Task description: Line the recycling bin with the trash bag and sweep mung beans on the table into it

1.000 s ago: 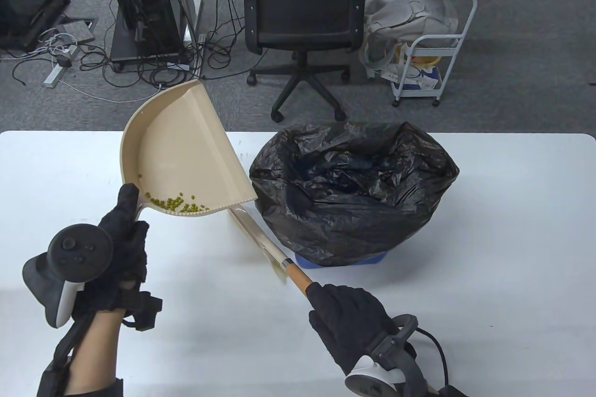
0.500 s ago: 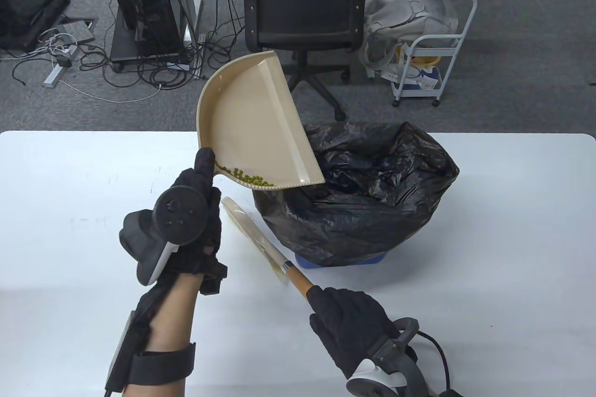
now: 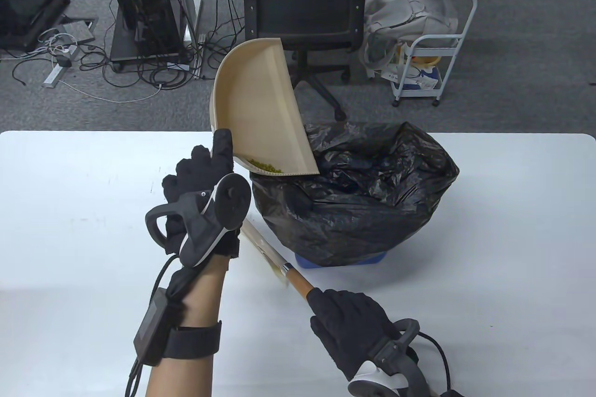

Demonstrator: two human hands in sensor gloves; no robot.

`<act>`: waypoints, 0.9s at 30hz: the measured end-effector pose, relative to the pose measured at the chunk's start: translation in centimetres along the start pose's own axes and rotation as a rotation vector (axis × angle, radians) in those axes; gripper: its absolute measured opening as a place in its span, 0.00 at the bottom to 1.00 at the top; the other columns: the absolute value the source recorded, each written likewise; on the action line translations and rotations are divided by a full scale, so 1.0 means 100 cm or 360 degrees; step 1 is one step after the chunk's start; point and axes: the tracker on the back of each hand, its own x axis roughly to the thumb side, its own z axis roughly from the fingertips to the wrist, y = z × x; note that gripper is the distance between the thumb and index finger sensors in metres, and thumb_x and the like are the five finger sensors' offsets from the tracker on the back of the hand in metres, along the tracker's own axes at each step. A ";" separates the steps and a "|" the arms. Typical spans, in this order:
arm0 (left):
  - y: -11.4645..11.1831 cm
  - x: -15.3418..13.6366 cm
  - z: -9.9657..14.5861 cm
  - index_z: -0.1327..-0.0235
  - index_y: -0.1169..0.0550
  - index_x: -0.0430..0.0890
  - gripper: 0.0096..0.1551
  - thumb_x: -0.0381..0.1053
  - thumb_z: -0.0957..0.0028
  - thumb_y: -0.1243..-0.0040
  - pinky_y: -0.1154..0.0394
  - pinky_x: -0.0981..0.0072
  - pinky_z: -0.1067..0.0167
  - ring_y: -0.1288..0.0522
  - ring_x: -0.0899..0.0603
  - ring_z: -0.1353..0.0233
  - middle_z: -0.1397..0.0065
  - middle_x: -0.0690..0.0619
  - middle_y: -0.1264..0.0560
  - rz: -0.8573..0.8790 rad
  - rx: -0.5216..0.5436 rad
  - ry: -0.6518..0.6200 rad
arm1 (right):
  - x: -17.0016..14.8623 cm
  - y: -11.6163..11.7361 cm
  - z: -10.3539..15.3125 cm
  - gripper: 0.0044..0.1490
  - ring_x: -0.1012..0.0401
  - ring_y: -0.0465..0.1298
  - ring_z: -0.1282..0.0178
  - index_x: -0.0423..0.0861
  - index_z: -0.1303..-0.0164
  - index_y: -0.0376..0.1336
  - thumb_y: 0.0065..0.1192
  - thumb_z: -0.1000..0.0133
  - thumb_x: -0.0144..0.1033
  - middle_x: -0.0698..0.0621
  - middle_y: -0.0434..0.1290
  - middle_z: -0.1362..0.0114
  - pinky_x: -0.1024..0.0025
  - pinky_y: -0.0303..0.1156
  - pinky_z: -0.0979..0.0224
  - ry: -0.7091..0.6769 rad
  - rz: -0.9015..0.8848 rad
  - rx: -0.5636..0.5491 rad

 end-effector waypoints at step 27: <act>0.024 0.044 0.011 0.19 0.32 0.51 0.38 0.43 0.45 0.32 0.27 0.22 0.38 0.20 0.22 0.32 0.27 0.35 0.21 -0.0548 0.0326 -0.0242 | 0.002 0.000 0.002 0.32 0.42 0.89 0.55 0.39 0.37 0.75 0.74 0.50 0.39 0.34 0.87 0.51 0.44 0.83 0.52 -0.0002 0.0006 0.0000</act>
